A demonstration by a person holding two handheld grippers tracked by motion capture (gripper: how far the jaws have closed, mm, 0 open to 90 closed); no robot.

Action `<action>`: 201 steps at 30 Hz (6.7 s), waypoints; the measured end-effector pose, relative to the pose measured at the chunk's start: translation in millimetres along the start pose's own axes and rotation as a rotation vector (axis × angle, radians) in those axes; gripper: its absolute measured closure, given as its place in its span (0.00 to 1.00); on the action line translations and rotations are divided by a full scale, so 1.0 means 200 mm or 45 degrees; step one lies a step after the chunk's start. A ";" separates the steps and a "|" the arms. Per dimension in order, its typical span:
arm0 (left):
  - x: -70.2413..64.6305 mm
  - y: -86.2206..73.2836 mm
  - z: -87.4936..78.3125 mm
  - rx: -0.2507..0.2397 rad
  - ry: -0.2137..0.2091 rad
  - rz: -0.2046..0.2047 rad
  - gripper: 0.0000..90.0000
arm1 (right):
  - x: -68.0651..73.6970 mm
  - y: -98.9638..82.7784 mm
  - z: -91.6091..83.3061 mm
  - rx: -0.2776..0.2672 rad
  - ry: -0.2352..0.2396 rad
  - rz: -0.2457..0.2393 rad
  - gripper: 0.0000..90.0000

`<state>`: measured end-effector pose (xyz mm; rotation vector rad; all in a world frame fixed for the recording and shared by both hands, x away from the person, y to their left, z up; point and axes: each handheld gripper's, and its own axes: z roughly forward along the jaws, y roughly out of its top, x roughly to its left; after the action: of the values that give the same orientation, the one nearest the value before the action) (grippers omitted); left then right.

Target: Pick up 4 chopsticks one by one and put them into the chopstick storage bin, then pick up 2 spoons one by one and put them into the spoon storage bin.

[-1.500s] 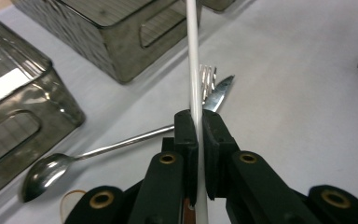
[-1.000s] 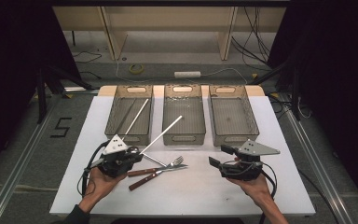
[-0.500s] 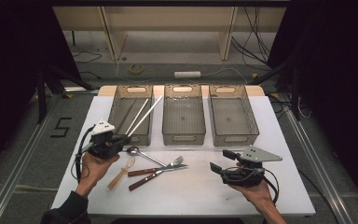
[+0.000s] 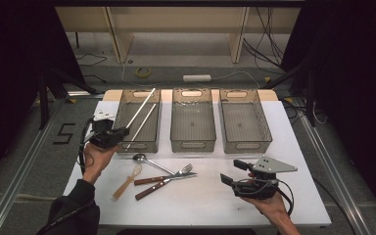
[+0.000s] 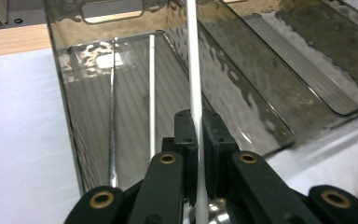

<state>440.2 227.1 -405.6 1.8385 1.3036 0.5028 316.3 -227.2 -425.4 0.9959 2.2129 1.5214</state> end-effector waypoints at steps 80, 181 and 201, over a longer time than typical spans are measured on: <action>-0.21 -0.15 -0.09 0.453 -0.073 0.145 0.21 | 0.03 0.00 -0.01 -0.007 0.046 -0.018 0.32; -0.26 -0.33 -0.15 0.613 -0.078 0.296 0.85 | 0.05 -0.01 -0.02 0.009 0.045 -0.045 0.32; -0.29 -0.24 -0.18 0.341 -0.177 0.227 0.84 | 0.04 -0.02 -0.02 0.001 0.044 -0.027 0.32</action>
<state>363.8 194.2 -413.9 2.1832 1.1634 0.2966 307.3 -224.7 -425.5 0.9508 2.2404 1.5395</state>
